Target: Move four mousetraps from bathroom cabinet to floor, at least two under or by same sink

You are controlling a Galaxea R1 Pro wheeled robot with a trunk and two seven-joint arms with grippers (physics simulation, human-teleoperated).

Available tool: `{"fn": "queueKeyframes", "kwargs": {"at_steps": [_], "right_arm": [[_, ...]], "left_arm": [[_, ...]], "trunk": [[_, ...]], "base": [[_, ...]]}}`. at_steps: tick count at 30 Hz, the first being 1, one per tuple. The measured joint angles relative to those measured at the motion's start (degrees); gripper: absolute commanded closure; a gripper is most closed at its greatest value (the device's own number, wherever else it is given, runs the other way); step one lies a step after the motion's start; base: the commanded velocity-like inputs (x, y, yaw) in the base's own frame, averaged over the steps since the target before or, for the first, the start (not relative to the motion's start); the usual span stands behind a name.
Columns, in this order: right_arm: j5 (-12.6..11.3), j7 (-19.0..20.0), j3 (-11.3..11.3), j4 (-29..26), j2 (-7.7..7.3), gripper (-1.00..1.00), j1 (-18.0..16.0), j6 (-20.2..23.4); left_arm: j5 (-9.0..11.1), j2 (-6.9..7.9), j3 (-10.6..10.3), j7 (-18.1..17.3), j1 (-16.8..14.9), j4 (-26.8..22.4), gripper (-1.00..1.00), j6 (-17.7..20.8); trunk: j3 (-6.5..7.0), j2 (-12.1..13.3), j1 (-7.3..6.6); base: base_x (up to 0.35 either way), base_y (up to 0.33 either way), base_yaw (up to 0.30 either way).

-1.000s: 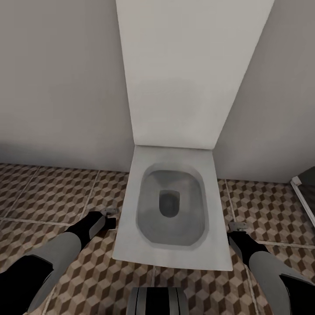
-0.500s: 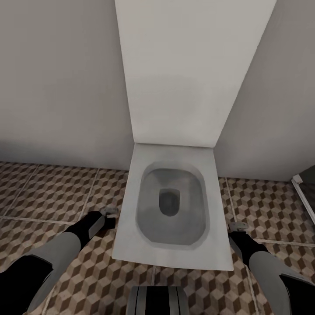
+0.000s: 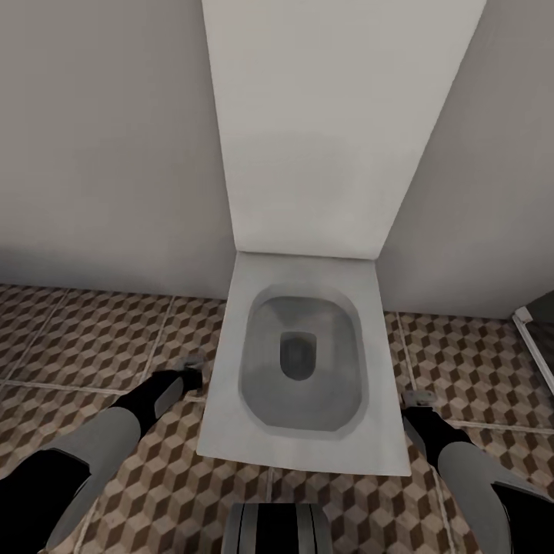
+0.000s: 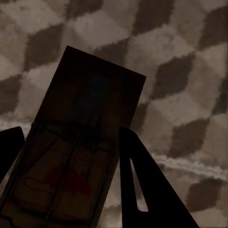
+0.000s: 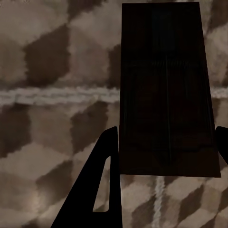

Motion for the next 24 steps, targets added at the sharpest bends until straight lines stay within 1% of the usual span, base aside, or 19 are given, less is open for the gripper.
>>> {"fn": "queueKeyframes", "kwargs": {"at_steps": [2,9,12,14,21,24], "right_arm": [[0.0,0.0,0.0,0.0,0.0,1.0,0.0,-0.9],[0.1,0.1,0.3,0.2,0.0,1.0,0.0,-2.9],[0.3,0.1,1.7,0.6,-0.02,1.0,0.0,-4.9],[0.4,0.1,2.1,0.6,-0.01,1.0,0.0,-5.6],[0.4,0.0,2.6,0.8,-0.1,1.0,0.0,-6.4],[0.4,0.0,2.6,0.8,-0.09,1.0,0.0,-6.5]], "left_arm": [[0.0,0.01,0.0,0.0,0.0,0.1,1.0,-1.1],[0.1,-0.16,-0.1,-0.1,0.1,0.2,1.0,-1.8],[0.0,-0.17,-0.1,-0.1,0.1,0.3,1.0,-1.9],[0.0,-0.17,-0.1,-0.1,0.1,0.3,1.0,-1.9],[0.0,-0.25,-0.2,-0.1,0.2,0.4,1.0,-1.9],[0.0,-0.5,-0.2,-0.1,0.2,1.6,1.0,-2.2]], "trunk": [[0.0,0.0,0.0],[0.0,0.0,0.0],[0.0,0.0,0.0],[0.0,0.0,0.0],[0.0,0.0,0.0],[0.0,0.0,0.0]], "base": [[0.0,0.0,0.0],[0.0,0.0,0.0],[0.0,0.0,0.0],[0.0,0.0,0.0],[0.0,0.0,0.0],[0.0,0.0,0.0]]}}
